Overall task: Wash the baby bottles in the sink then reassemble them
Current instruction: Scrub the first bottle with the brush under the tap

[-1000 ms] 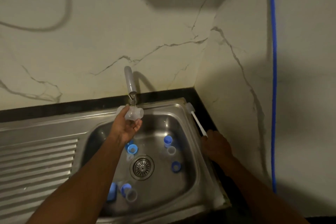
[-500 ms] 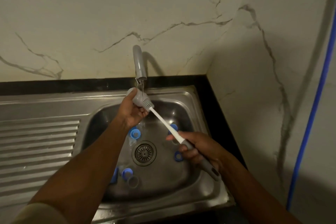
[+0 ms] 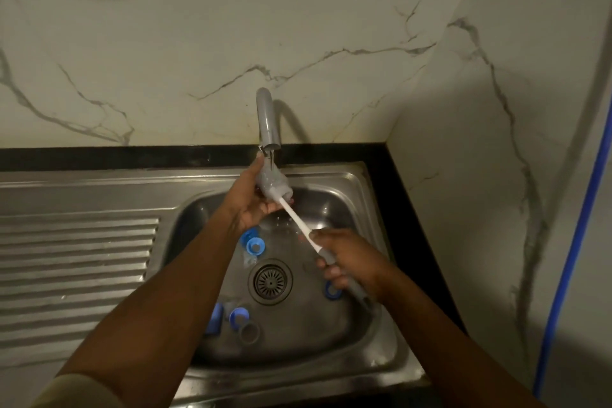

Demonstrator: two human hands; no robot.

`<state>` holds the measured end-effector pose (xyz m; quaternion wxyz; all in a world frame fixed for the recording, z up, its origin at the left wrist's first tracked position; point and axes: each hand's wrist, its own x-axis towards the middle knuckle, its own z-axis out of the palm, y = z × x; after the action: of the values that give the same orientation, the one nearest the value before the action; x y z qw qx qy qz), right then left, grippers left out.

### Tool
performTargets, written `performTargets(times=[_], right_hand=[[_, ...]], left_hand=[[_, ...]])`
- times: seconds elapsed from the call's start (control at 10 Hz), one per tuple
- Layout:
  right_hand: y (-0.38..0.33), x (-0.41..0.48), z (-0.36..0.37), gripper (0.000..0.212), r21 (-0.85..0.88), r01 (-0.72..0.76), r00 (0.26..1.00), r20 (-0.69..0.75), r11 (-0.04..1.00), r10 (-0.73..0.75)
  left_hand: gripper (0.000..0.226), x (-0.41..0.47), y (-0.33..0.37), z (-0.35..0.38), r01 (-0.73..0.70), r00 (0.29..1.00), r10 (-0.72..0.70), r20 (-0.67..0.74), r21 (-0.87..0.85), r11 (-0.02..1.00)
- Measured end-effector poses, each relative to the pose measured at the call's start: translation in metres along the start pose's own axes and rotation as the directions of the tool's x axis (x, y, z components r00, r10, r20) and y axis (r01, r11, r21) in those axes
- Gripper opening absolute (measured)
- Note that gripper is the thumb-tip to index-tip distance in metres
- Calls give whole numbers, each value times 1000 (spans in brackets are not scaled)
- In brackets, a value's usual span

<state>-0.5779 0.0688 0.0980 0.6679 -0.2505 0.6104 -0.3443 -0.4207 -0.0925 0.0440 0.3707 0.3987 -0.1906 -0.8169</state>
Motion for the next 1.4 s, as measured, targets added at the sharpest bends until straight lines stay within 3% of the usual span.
performTargets(times=[0.1,0.2,0.3,0.4,0.5,0.6,0.7,0.8,0.9,1.0,1.1,1.2,1.3,1.4], right_hand=[[-1,-8,3,32,431,-293,936,310,854,164],[3,-9,17,28,-273,34,999,-22,961,-41],[6,-5,20,29,-962,-8,878,-138,274,-459],[8,-4,22,22,-786,118,884,-195,607,-424],[-6,-6,14,25,105,-56,998,27,993,54],[-8,-8,14,30,372,-244,957,243,895,160],[2,-5,18,27,-520,66,984,-107,852,-141],[10,3,12,25,-968,13,851,-122,252,-510],[8,1,17,21,-644,192,911,-162,740,-378],[-7,-11,11,32,320,-89,982,184,943,30],[-2,-16,11,39,382,-209,941,329,900,79],[16,-12,8,34,-464,114,987,-44,878,-151],[31,-1,1,38,-909,92,859,-133,406,-495],[21,-10,10,30,-501,204,941,-138,841,-310]], left_hand=[[60,-2,4,-2,41,997,-35,68,-95,995],[52,-4,3,12,-15,1000,13,-12,-218,976],[31,0,7,22,-93,988,87,-126,-43,995],[27,-2,12,23,-70,996,66,-68,-65,995],[17,-6,10,15,-69,997,62,-40,-219,973],[24,-6,2,13,-49,999,45,-18,-325,945],[47,-3,0,15,-41,997,23,-78,-241,970],[36,3,4,18,-78,989,60,-133,-136,988],[34,-4,8,24,-49,998,54,13,-254,966],[52,-5,2,16,-71,995,97,40,-414,907],[57,-8,0,19,-2,992,57,109,-446,895],[57,-2,5,25,-69,998,66,-21,-285,956],[37,0,2,28,-138,984,137,-109,-3,990],[28,-3,2,27,-95,993,106,46,-204,974]])
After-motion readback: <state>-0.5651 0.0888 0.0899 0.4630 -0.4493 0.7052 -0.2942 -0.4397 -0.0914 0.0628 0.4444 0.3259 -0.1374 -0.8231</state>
